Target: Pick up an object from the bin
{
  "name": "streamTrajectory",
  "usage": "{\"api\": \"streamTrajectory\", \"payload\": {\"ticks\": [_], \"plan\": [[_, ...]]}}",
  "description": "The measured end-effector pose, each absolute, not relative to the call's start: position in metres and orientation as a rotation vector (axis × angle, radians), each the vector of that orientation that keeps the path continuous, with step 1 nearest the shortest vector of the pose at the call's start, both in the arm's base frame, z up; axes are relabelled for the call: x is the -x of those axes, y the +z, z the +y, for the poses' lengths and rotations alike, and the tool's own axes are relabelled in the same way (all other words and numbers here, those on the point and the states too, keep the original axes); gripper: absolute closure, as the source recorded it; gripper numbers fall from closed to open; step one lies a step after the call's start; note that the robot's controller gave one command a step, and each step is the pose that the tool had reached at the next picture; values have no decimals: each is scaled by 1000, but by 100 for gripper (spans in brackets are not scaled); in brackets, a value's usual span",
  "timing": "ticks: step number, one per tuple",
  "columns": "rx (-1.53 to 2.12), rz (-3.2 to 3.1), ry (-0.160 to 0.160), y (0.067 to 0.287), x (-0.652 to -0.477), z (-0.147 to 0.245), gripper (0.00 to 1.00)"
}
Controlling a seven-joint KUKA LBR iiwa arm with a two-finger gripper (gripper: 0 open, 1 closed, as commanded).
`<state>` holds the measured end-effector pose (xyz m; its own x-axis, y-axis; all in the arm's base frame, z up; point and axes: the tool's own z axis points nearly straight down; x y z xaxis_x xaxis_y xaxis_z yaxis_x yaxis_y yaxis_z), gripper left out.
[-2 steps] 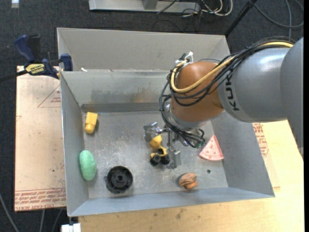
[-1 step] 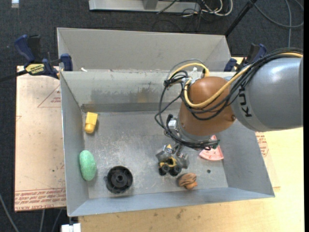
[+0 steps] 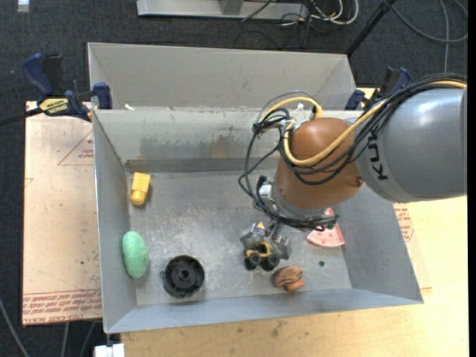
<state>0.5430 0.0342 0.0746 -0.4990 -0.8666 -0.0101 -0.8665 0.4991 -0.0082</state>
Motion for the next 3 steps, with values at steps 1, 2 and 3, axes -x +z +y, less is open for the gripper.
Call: {"api": "streamTrajectory", "payload": {"ticks": [1,2,3], "plan": [[1566,2710,-3,75,-543,34,100],[1568,2715,1,79,-542,35,100],[1572,2723,8,88,-540,35,100]]}}
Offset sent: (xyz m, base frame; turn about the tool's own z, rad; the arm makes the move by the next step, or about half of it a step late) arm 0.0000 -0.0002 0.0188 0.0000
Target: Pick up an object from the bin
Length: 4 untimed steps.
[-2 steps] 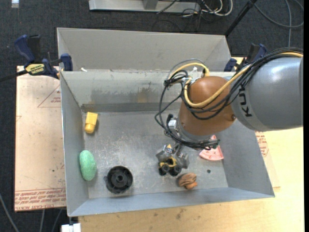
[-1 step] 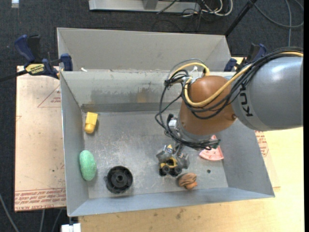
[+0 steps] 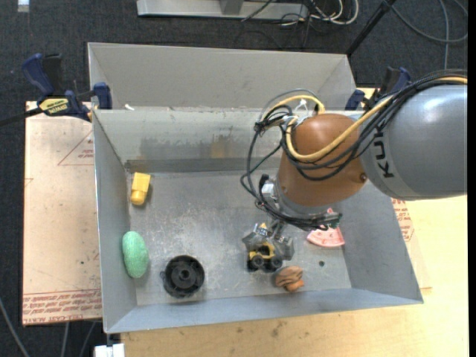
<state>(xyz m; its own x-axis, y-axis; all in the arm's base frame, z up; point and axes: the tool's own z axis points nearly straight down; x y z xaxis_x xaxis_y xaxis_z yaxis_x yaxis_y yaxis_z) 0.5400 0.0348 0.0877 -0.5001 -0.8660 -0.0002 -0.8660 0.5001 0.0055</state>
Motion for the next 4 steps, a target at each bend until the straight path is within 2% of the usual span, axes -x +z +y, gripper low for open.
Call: {"api": "streamTrajectory", "payload": {"ticks": [2,4], "plan": [[-1569,-2721,-6,134,-541,35,100],[-1570,-2727,0,159,-542,35,100]]}}
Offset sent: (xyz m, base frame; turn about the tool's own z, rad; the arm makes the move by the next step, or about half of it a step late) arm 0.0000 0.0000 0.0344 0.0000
